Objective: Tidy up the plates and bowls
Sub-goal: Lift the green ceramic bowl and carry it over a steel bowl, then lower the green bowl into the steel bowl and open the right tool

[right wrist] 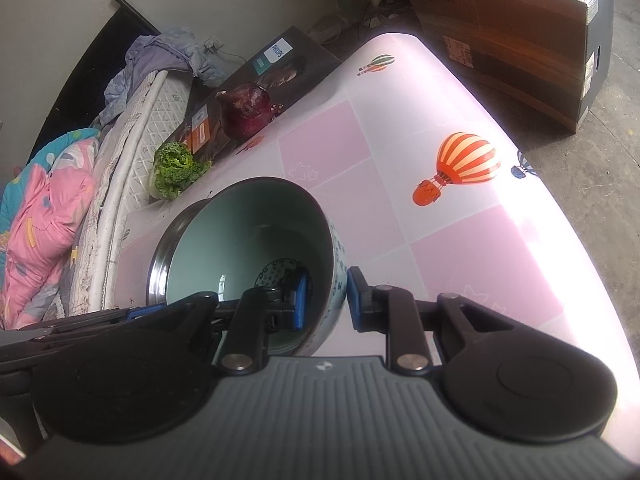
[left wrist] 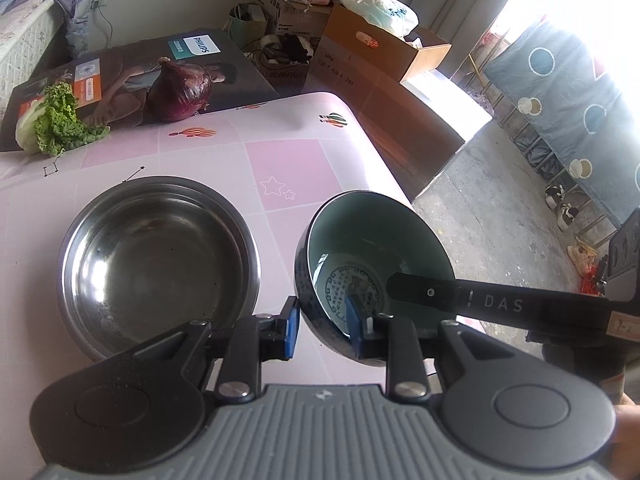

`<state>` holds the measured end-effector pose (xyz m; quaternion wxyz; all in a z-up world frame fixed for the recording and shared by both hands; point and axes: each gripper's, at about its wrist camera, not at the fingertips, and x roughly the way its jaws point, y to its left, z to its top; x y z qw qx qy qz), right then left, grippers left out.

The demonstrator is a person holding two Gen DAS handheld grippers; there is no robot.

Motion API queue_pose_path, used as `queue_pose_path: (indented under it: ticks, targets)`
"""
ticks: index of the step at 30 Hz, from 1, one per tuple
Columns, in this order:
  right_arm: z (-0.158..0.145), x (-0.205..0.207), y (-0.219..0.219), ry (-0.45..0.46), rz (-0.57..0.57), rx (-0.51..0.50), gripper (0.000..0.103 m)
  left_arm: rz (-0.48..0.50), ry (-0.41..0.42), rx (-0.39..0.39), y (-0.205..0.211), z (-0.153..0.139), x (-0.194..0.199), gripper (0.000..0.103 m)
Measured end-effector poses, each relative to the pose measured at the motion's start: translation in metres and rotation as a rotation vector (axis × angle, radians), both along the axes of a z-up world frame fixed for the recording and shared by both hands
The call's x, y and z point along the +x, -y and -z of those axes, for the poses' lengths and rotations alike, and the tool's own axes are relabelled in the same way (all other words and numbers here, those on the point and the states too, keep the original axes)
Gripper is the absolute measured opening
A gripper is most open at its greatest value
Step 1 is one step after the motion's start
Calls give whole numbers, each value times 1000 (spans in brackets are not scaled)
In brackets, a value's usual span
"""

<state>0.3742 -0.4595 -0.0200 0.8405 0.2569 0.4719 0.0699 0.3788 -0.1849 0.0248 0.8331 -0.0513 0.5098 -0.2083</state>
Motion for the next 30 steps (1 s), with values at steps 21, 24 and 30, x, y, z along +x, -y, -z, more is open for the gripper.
queue_pose_path:
  ticks: [21,24,30]
  targets:
    - [10,71,-127,-42,-173,9,20,-220,-13,-19,-122,8,37,24]
    - [21,77,-139,-69,-183,0,20,-228,-34,-25,-129,17,43,24]
    - [33,85,-155,-85,-191,-37,20,-243,-70,-38,-143,36,49,24]
